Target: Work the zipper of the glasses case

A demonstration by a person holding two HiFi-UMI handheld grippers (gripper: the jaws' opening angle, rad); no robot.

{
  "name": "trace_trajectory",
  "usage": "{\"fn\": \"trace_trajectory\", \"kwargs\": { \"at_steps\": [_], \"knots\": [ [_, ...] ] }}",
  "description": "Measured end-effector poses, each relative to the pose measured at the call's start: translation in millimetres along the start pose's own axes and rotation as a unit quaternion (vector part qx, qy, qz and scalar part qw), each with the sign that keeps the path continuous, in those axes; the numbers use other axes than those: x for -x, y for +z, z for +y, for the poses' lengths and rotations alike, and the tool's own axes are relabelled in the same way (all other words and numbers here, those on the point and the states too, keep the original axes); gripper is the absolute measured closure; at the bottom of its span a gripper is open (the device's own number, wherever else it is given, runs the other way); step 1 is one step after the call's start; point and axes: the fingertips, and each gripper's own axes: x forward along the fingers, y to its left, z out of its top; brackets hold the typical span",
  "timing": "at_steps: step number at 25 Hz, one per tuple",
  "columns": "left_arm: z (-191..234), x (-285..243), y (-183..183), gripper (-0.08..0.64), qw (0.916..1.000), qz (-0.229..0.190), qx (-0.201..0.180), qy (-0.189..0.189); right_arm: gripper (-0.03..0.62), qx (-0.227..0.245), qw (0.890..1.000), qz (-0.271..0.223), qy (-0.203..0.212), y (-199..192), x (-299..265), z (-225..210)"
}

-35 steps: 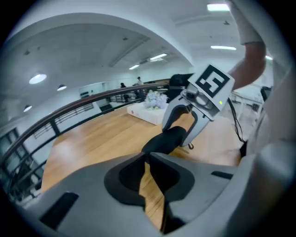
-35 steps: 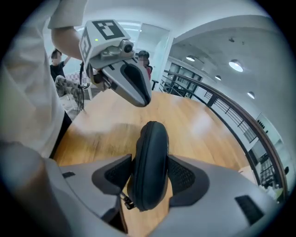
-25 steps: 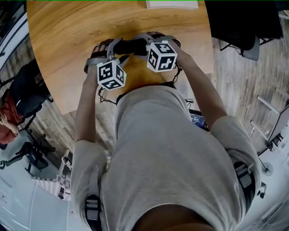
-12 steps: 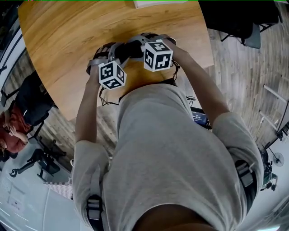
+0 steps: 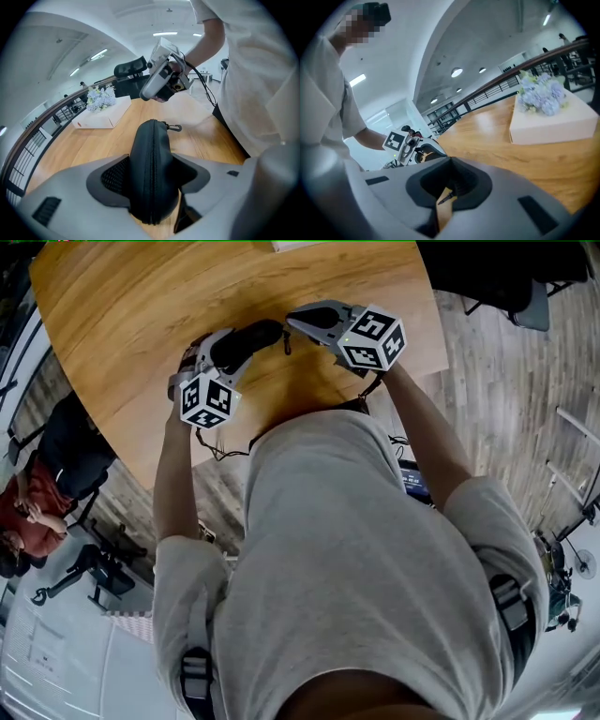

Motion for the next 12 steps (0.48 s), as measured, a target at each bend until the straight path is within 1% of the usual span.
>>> {"fn": "trace_trajectory", "kwargs": {
  "at_steps": [3, 5, 6, 7, 8, 9, 10, 12],
  "knots": [
    [-0.9, 3.2, -5.2, 0.27, 0.9998, -0.016, 0.011, -0.008, 0.565, -0.044, 0.999, 0.02, 0.017, -28.2, -5.4, -7.4],
    [0.3, 10.7, -3.5, 0.272, 0.9993, -0.033, 0.014, -0.006, 0.563, -0.061, 0.996, 0.035, 0.045, -42.6, -11.5, -2.0],
    [1.0, 15.6, -1.3, 0.272, 0.999, -0.041, 0.014, -0.005, 0.559, -0.071, 0.995, 0.034, 0.061, -44.9, -13.2, 2.2],
    [1.4, 20.4, 1.3, 0.272, 0.9988, -0.047, 0.011, -0.006, 0.547, -0.083, 0.993, 0.028, 0.077, -44.6, -13.9, 5.8],
    [1.5, 24.7, 4.0, 0.272, 0.9986, -0.052, 0.007, -0.007, 0.522, -0.096, 0.991, 0.02, 0.091, -42.8, -14.1, 8.6],
    [1.5, 28.5, 6.8, 0.272, 0.9984, -0.056, 0.003, -0.009, 0.477, -0.109, 0.988, 0.013, 0.105, -40.8, -14.2, 10.7],
    [1.7, 31.8, 9.5, 0.272, 0.9981, -0.06, 0.0, -0.01, 0.449, -0.119, 0.986, 0.009, 0.117, -39.6, -14.5, 12.4],
    [2.5, 37.1, 13.8, 0.272, 0.9976, -0.068, -0.005, -0.011, 0.446, -0.138, 0.98, 0.005, 0.144, -39.1, -15.7, 16.4]
  ]
}}
